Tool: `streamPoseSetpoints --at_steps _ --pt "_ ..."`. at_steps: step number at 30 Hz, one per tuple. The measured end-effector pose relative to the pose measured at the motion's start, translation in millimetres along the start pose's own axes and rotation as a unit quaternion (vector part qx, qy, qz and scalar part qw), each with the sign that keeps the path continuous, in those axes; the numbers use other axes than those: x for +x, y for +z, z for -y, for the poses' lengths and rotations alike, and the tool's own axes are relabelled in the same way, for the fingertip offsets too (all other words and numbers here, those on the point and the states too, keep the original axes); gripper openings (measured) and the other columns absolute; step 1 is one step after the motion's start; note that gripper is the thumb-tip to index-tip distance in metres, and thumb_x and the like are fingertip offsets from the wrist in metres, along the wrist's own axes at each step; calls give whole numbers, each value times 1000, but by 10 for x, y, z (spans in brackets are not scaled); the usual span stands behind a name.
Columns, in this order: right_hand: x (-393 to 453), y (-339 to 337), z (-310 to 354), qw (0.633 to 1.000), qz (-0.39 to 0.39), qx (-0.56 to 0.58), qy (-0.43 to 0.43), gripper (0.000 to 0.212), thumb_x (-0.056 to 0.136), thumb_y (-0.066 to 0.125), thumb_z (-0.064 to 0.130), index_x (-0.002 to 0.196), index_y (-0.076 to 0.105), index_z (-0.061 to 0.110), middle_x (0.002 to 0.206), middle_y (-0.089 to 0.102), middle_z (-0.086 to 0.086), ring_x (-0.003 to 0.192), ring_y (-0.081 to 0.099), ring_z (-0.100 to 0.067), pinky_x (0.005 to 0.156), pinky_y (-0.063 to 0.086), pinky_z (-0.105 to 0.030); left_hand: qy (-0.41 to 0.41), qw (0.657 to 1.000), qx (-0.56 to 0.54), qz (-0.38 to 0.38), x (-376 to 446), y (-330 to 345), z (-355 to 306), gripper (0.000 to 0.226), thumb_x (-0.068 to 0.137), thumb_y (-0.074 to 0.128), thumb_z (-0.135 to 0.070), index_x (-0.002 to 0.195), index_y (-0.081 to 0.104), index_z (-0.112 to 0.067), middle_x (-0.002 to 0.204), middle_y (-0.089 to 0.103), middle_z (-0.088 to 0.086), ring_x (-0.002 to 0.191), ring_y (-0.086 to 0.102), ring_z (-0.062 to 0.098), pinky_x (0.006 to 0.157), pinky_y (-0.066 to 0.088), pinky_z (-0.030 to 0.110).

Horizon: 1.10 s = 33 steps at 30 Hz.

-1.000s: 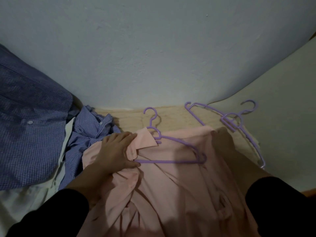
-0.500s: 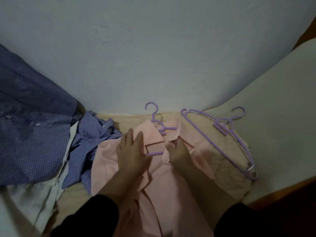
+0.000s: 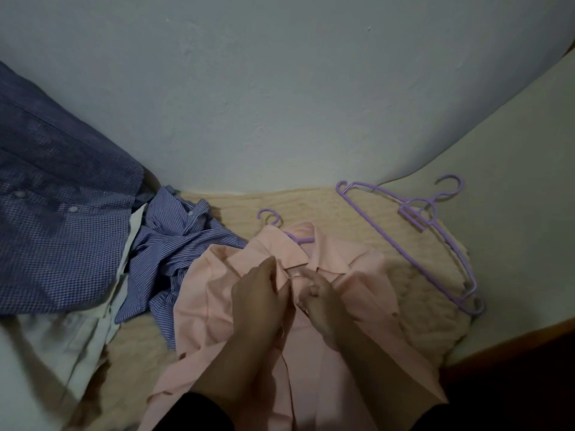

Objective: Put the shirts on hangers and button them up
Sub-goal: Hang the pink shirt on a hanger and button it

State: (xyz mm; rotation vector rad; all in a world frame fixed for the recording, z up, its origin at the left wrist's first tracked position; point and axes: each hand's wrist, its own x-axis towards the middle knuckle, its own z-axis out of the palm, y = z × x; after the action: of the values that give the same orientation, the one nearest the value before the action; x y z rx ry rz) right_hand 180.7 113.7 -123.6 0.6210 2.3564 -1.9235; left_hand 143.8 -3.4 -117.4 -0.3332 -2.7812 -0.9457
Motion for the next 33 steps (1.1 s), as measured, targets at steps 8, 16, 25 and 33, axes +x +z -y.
streamPoseSetpoints --at_steps 8,16,25,33 --pt "-91 -102 50 986 26 142 81 62 80 41 -13 124 46 30 74 57 -11 59 51 -14 49 40 -20 -115 983 -137 38 -199 38 -178 29 95 52 -34 70 60 -22 65 60 -6 64 54 9 59 40 27" --pt "-96 -136 64 984 95 91 121 82 83 48 -14 147 20 28 104 59 -26 61 59 -18 44 44 -18 -74 970 -142 181 -67 131 344 25 93 53 -17 70 61 -21 62 63 -7 58 55 3 59 39 23" --pt "19 -42 198 974 87 163 132 73 83 42 -14 144 34 26 117 58 -23 61 60 -24 38 38 -14 -14 967 39 253 159 -35 220 35 82 59 -51 68 62 -19 63 61 -8 62 55 7 53 37 17" --pt "120 -137 185 989 39 108 92 26 97 45 12 106 67 20 73 59 -6 45 49 -11 36 35 -14 38 996 -7 75 146 -31 -176 22 84 62 -40 77 45 -28 80 46 -10 72 45 9 62 32 27"
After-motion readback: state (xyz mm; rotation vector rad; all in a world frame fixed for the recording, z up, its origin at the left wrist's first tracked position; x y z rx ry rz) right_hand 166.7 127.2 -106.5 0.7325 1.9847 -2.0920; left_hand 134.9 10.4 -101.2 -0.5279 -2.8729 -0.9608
